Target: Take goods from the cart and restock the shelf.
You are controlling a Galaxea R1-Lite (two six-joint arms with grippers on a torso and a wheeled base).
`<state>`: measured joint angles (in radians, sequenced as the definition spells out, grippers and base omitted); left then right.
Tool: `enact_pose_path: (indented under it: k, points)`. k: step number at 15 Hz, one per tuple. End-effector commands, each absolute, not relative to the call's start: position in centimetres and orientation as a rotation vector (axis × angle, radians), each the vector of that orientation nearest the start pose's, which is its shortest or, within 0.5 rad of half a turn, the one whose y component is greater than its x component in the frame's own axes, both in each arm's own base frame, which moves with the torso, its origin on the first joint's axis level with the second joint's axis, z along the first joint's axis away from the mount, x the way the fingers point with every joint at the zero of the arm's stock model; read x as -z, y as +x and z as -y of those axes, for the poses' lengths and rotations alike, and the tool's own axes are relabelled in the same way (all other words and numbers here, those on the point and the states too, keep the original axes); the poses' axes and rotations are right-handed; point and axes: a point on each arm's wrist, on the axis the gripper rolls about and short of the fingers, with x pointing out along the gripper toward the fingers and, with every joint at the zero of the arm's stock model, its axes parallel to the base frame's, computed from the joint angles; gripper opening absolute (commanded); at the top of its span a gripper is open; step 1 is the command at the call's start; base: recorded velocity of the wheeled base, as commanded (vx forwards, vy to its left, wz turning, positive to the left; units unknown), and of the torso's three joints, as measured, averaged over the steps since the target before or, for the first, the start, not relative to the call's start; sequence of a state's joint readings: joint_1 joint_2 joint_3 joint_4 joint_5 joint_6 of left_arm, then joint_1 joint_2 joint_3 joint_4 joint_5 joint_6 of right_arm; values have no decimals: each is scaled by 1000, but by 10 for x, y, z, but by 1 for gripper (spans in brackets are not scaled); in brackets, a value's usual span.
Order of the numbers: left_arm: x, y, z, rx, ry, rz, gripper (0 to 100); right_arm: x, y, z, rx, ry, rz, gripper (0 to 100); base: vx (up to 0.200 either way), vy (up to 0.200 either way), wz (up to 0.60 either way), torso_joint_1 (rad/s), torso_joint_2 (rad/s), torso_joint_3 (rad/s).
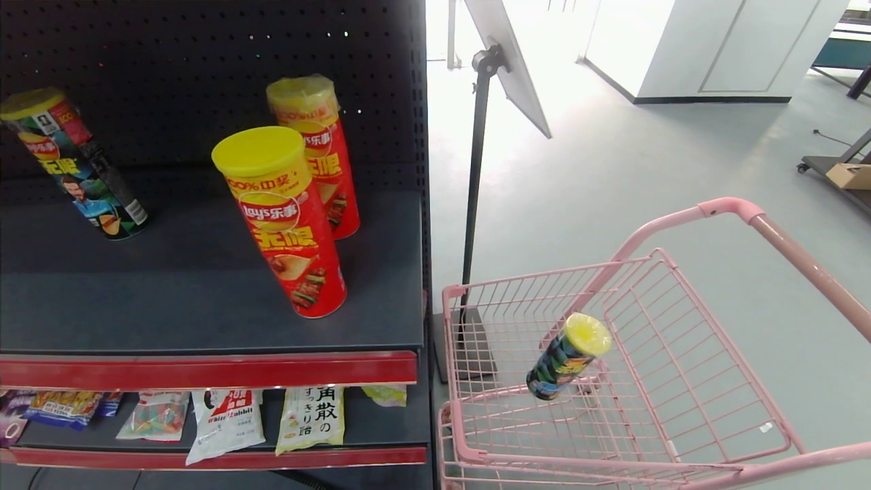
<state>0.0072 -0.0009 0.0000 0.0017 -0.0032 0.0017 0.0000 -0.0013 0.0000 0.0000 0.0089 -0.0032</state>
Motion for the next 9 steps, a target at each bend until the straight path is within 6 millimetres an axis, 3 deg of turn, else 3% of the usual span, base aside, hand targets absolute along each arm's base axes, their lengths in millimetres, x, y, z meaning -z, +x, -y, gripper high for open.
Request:
enact_pose_path:
  k: [1,9]
  points:
    - [-75,-23,0,-5,2,-2,100,-75,-23,0,-9,-5,0,100,0,0,0,-149,349,207]
    - [-75,-23,0,-5,2,-2,100,-75,-23,0,-9,-3,0,100,0,0,0,-161,375,215]
